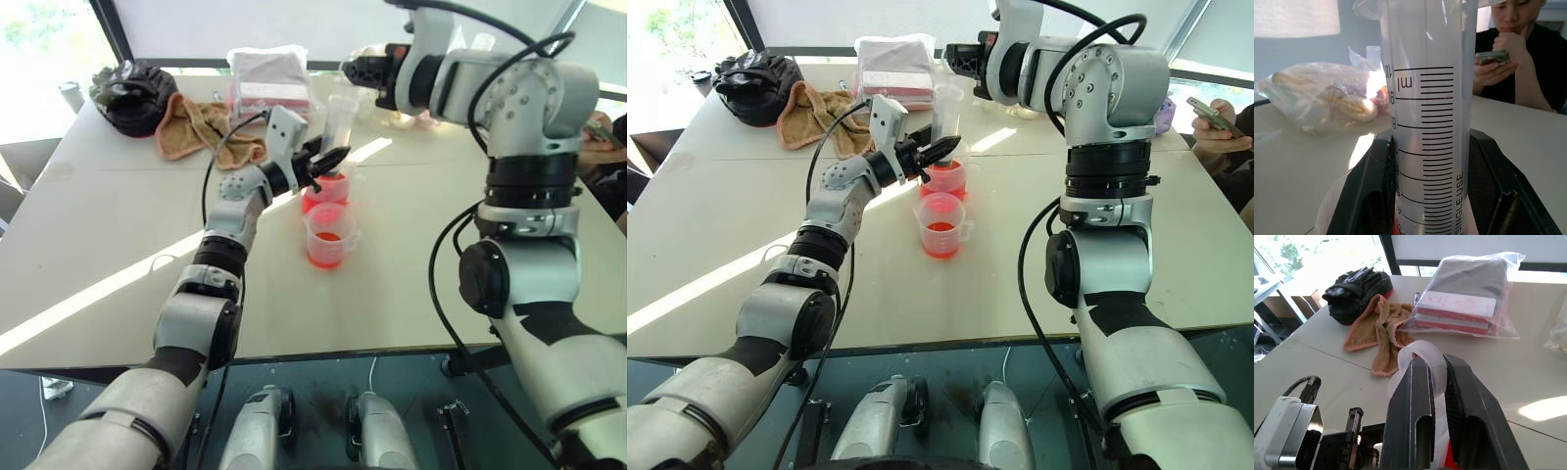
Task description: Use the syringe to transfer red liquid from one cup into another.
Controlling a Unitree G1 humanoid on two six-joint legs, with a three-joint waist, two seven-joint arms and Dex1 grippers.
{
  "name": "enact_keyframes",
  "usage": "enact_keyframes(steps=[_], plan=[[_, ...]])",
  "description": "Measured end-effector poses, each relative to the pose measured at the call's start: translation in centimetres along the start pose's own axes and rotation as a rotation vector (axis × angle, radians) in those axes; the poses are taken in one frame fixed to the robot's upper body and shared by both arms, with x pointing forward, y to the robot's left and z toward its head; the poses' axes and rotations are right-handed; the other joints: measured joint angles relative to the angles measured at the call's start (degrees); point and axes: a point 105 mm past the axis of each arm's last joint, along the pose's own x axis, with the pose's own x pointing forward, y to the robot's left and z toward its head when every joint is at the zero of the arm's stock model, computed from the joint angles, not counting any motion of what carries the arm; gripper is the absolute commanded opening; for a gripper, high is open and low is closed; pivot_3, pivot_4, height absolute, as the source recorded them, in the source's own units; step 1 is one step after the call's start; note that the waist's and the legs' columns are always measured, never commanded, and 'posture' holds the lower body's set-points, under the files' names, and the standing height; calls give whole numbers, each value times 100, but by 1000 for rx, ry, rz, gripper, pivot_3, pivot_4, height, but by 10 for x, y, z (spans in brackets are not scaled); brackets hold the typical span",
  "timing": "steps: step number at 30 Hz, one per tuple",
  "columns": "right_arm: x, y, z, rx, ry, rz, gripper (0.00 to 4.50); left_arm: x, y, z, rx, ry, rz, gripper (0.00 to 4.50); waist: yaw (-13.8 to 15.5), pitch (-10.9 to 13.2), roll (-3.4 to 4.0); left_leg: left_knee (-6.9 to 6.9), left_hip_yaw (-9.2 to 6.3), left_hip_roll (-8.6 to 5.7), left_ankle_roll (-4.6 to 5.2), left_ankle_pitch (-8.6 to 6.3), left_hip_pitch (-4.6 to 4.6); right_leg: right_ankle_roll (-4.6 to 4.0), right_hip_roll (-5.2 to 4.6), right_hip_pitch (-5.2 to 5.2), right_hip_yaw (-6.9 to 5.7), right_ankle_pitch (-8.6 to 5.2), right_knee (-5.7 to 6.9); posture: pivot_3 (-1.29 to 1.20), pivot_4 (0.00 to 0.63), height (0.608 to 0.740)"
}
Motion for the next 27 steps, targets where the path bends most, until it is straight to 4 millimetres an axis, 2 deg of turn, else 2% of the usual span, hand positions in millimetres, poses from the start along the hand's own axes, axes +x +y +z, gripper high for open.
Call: enact_keyframes(steps=[1,4,8,13,14,17,19,27], plan=[[0,0,0,0,0,0,64,0,0,0,0,0,1,1360,1,0,0,0,0,0,0,0,0,0,0,0,0,0,0,0,150,740],[0,1,1,2,-4,7,1171,0,0,0,-1,1,0,1360,0,0,0,-1,1,0,0,0,0,0,0,-1,0,0,0,0,150,740],[-4,-5,3,-4,-10,-13,3073,-3,4,-2,-2,7,16,1360,0,2,0,-1,5,2,0,0,-4,0,-1,-6,0,0,1,0,150,740],[-5,-5,4,-2,-8,-7,3073,-3,4,-3,-3,11,21,1360,-3,2,0,-2,7,2,0,0,-4,0,-1,-6,0,0,0,0,150,740],[-9,-1,12,-3,-46,15,3073,-2,1,-10,0,37,8,1360,10,3,3,-3,9,2,1,0,-4,0,-2,-6,0,0,0,0,150,740],[-26,15,46,-50,-160,66,3073,-1,-1,-10,0,37,1,1360,26,1,2,-3,8,2,1,-1,2,0,-3,-1,0,0,-11,0,150,740],[-38,22,57,-63,-196,108,3073,0,-2,-12,0,42,1,1360,27,-3,-1,-3,2,4,-12,-9,9,-1,-2,12,-5,1,-28,0,150,740],[-62,17,42,-51,-144,172,3073,-1,2,-8,-1,17,27,1360,8,-4,2,-9,1,7,-14,-10,7,-12,-6,7,-4,8,-37,0,150,740]])
